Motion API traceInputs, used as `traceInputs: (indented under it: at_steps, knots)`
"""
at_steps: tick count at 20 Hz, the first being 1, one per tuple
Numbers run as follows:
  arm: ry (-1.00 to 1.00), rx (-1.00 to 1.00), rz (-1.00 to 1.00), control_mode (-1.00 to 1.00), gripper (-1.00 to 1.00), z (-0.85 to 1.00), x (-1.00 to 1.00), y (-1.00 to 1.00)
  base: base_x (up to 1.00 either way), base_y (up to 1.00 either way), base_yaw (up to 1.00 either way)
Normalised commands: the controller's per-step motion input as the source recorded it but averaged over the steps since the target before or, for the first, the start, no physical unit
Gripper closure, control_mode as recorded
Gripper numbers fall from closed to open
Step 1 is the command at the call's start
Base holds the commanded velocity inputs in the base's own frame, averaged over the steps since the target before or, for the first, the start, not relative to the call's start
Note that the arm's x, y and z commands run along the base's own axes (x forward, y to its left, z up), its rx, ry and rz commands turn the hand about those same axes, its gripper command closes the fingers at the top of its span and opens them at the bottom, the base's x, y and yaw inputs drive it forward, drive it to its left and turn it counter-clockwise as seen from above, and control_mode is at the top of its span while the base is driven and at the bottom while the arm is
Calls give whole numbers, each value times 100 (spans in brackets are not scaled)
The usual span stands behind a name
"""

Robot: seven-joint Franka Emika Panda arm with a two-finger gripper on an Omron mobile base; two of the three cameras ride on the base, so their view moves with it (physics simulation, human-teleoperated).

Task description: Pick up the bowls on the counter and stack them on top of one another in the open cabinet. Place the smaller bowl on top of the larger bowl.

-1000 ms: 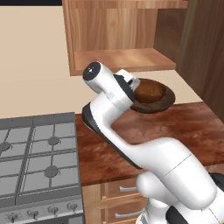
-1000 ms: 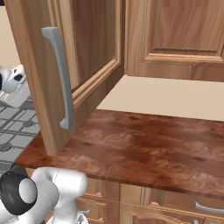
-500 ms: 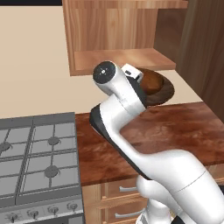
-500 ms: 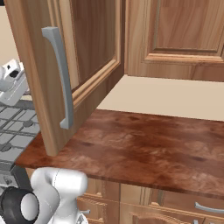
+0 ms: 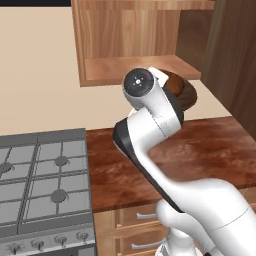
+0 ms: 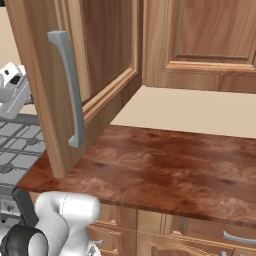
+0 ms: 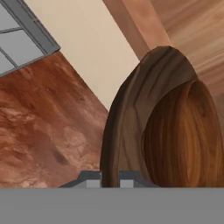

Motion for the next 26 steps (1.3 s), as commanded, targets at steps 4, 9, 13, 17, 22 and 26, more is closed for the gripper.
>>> traceInputs:
  at_steps: [4,9,13,17,22,26]
  knots:
    - [0,-5,13,-100,100,23,0,-5,0,0,0]
    - [0,-10,9,-100,100,21,0,-3,0,0,0]
    - [0,-11,8,-100,100,21,0,0,0,0,0]
    - [0,-11,7,-100,100,20,8,-1,0,0,0]
    - [4,-8,6,-100,100,21,14,-5,0,0,0]
    - [7,-5,4,-100,100,25,15,-5,0,0,0]
